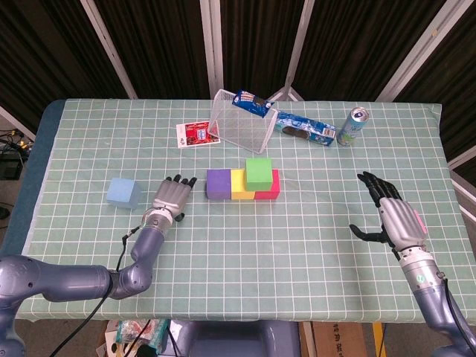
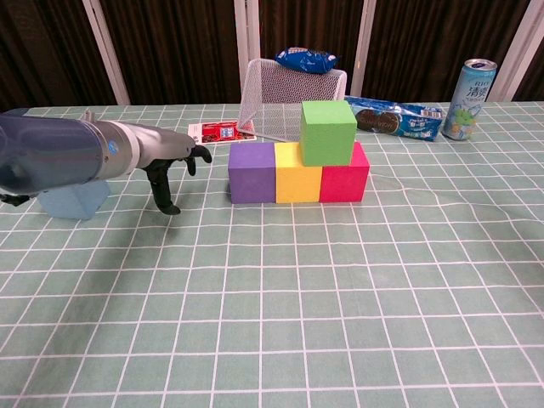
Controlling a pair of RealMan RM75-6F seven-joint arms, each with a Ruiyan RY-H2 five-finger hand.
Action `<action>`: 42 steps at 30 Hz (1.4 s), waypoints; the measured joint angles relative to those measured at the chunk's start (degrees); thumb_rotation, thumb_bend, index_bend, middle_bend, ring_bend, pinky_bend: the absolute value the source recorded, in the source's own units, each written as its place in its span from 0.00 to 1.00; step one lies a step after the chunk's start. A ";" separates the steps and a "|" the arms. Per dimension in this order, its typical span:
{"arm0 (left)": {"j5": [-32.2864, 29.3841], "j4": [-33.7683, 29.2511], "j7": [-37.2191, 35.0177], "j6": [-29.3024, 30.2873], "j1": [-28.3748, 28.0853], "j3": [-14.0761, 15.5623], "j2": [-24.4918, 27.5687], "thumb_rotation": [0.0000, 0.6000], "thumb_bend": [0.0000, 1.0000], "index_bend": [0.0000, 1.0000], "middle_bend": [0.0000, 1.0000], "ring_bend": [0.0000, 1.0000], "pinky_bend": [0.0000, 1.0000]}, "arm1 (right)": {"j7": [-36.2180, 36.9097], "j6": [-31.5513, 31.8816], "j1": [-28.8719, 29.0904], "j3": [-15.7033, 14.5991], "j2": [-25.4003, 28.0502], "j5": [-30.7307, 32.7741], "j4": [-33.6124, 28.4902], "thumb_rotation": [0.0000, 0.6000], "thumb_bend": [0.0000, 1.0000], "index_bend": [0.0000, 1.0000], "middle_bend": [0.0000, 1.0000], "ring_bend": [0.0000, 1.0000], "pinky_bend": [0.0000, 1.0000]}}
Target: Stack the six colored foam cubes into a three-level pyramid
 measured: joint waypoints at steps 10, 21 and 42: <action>9.76 -10.29 -7.16 4.66 4.62 -1.25 8.65 1.00 0.11 0.06 0.14 0.09 0.17 | -0.27 0.08 -0.06 -0.03 -0.09 -0.12 -0.04 1.00 0.29 0.00 0.00 0.00 0.00; 20.48 -18.49 -15.17 10.90 14.67 1.26 21.75 1.00 0.07 0.02 0.20 0.09 0.20 | -0.66 0.26 -0.18 -0.14 -0.08 -0.53 -0.68 1.00 0.29 0.00 0.00 0.00 0.00; 31.20 -2.75 -21.29 -2.96 18.11 6.39 21.24 1.00 0.07 0.00 0.16 0.09 0.21 | -3.33 0.39 0.18 -0.59 -1.49 0.07 -0.97 1.00 0.29 0.00 0.00 0.00 0.00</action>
